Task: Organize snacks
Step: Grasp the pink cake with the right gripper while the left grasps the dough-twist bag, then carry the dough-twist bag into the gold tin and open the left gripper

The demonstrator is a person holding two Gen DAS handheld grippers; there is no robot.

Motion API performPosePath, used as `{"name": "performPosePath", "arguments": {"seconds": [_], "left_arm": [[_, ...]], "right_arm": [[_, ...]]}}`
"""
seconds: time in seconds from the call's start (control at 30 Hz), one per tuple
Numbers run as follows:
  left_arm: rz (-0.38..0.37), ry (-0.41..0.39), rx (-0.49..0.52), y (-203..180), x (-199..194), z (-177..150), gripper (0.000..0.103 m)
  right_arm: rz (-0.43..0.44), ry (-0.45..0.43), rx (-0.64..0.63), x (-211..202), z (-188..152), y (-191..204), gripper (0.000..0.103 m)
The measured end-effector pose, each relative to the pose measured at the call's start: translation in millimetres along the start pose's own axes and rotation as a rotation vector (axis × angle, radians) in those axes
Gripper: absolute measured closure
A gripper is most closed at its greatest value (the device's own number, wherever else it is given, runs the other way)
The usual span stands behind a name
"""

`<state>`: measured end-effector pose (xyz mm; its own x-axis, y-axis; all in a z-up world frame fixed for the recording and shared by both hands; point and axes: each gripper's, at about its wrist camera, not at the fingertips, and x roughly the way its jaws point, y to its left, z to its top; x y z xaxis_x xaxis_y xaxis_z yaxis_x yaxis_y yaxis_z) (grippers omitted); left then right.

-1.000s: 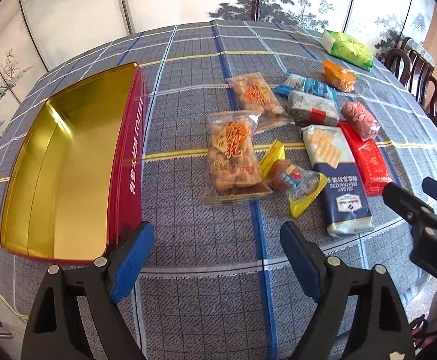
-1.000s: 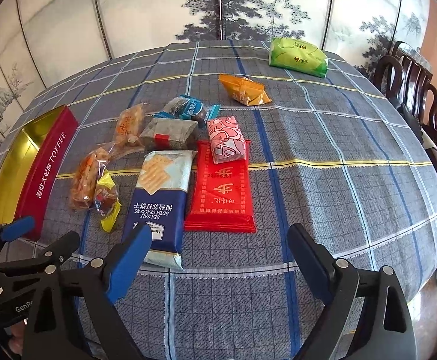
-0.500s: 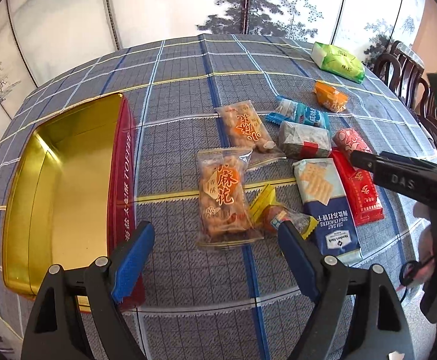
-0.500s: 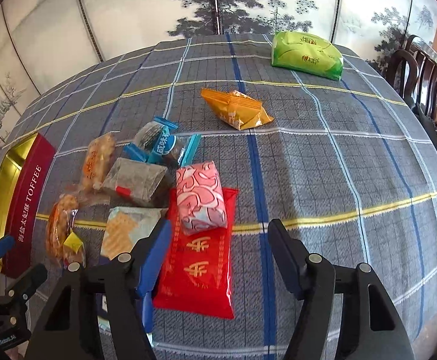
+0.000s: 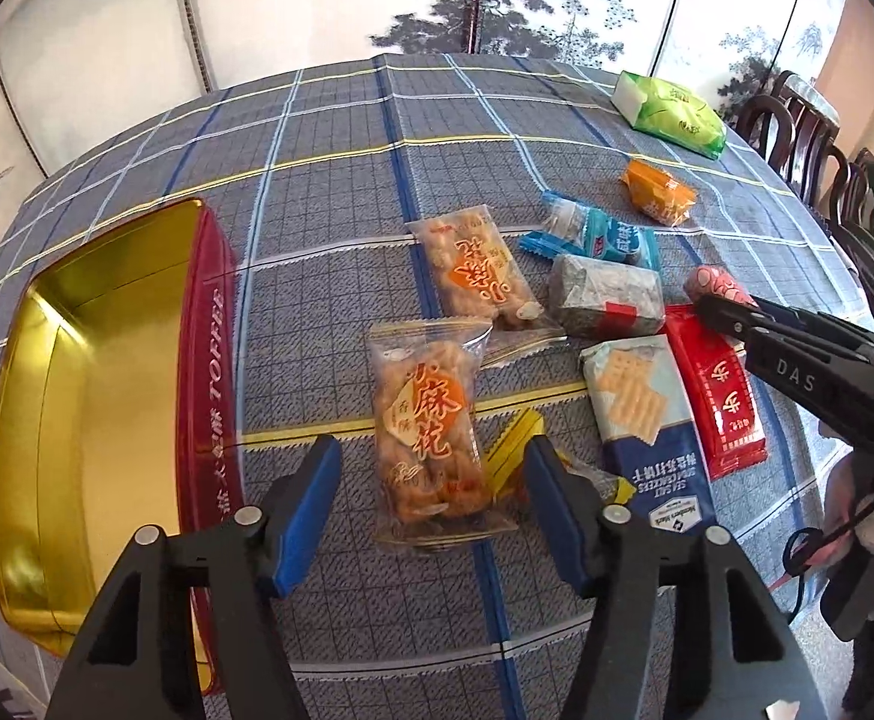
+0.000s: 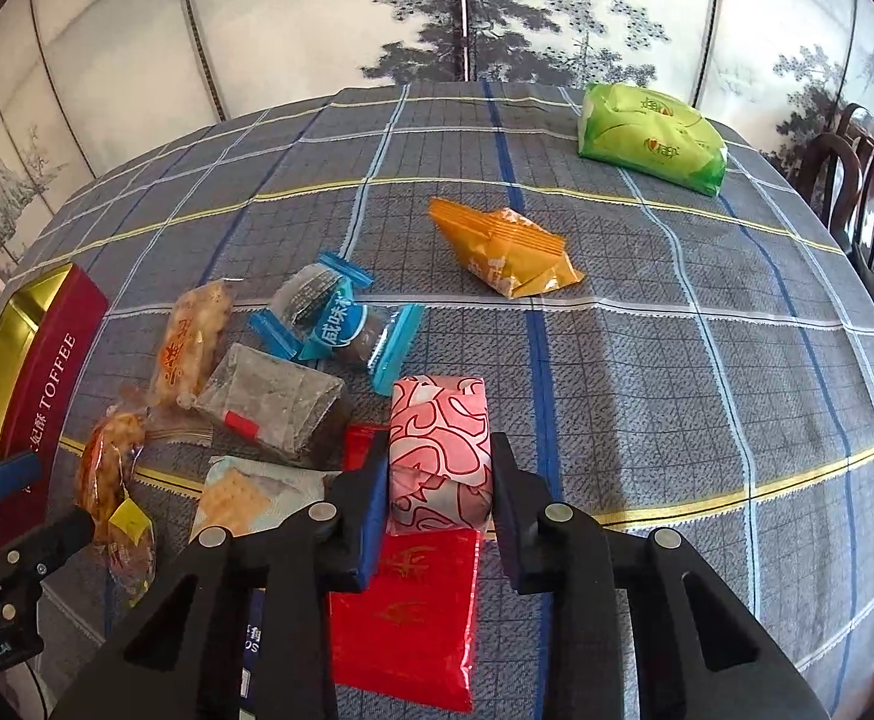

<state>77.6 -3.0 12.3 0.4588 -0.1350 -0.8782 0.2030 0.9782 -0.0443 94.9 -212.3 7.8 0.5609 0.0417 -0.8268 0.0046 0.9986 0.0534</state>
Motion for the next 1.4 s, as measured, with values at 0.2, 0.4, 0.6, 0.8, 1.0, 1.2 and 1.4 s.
{"name": "performPosePath", "arguments": {"seconds": [0.2, 0.4, 0.6, 0.8, 1.0, 1.2, 1.4], "left_arm": [[-0.05, 0.027, -0.005, 1, 5, 20, 0.052], [-0.064, 0.117, -0.047, 10, 22, 36, 0.066], [-0.035, 0.154, -0.014, 7, 33, 42, 0.072], [-0.037, 0.204, -0.031, 9, 38, 50, 0.076], [-0.069, 0.205, -0.085, 18, 32, 49, 0.069], [-0.068, 0.209, -0.063, 11, 29, 42, 0.066], [-0.026, 0.229, -0.054, 10, 44, 38, 0.065]], "right_arm": [[-0.061, 0.007, 0.064, 0, -3, -35, 0.072], [-0.071, 0.015, 0.107, 1, -10, -56, 0.072], [-0.079, 0.019, 0.105, 5, -15, -54, 0.072], [-0.083, 0.011, 0.11, 5, -16, -54, 0.071], [-0.083, 0.01, 0.107, 4, -16, -53, 0.071], [-0.092, 0.007, 0.096, 4, -16, -50, 0.07], [-0.091, 0.006, 0.1, 4, -17, -50, 0.069]]}}
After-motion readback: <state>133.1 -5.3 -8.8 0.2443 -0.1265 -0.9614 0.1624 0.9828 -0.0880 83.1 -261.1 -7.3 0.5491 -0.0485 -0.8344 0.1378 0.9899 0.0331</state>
